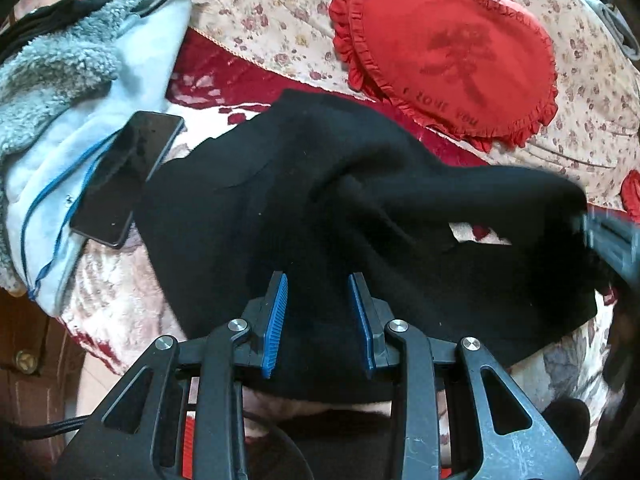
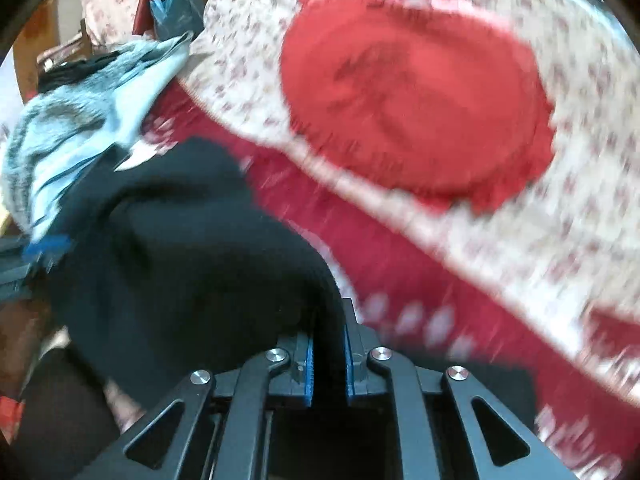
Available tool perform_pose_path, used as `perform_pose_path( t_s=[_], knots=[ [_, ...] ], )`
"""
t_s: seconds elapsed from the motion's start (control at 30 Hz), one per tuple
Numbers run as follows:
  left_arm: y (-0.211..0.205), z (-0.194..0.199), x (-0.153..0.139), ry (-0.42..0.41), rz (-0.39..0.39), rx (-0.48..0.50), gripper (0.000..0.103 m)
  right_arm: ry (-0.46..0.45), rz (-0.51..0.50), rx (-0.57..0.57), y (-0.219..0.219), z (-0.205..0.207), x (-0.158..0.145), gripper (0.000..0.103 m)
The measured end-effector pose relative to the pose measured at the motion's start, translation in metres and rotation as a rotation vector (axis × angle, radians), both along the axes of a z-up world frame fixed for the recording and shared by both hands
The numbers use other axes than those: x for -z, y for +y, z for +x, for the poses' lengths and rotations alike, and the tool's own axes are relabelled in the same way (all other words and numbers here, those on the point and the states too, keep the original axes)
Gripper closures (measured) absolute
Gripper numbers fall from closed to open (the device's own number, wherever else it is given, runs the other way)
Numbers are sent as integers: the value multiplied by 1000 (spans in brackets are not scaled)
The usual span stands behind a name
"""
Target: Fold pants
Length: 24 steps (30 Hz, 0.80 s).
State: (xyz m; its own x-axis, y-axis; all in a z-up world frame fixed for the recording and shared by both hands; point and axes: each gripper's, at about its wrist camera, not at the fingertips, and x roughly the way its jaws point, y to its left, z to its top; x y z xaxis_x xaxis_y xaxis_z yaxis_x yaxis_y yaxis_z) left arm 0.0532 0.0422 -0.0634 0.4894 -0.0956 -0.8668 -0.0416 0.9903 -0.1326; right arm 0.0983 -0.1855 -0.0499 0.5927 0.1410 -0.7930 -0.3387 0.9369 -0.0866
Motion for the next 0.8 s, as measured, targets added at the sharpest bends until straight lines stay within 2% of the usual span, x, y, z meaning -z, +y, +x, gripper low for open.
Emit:
perform_pose_path(
  t_s=[0.1,0.23,0.3,0.37,0.4,0.47,0.53,0.63,0.73,0.8],
  knots=[
    [-3,5,6,12,7,8,73,-59,-72,16,11,41,-8,93],
    [-6,11,16,31,19,16,73,-74,-99,13,31,97,8,93],
    [-6,13,19,37,23,17,72,-46,-103,10,39,114,26,92],
    [-6,13,18,34,26,22,72,48,-101,8,45,126,48,87],
    [-5,13,18,35,24,23,72,55,-100,10,45,126,50,85],
    [-4,13,19,36,18,22,72,24,-78,12,40,111,39,82],
    [-4,12,18,35,13,21,72,34,-8,26,24,92,25,71],
    [-1,10,17,34,-4,11,72,36,79,80,-19,50,6,67],
    [1,8,17,37,-6,0,72,37,105,204,-77,-1,4,63],
    [2,6,16,36,-5,-8,72,60,121,308,-114,-29,14,61]
  ],
)
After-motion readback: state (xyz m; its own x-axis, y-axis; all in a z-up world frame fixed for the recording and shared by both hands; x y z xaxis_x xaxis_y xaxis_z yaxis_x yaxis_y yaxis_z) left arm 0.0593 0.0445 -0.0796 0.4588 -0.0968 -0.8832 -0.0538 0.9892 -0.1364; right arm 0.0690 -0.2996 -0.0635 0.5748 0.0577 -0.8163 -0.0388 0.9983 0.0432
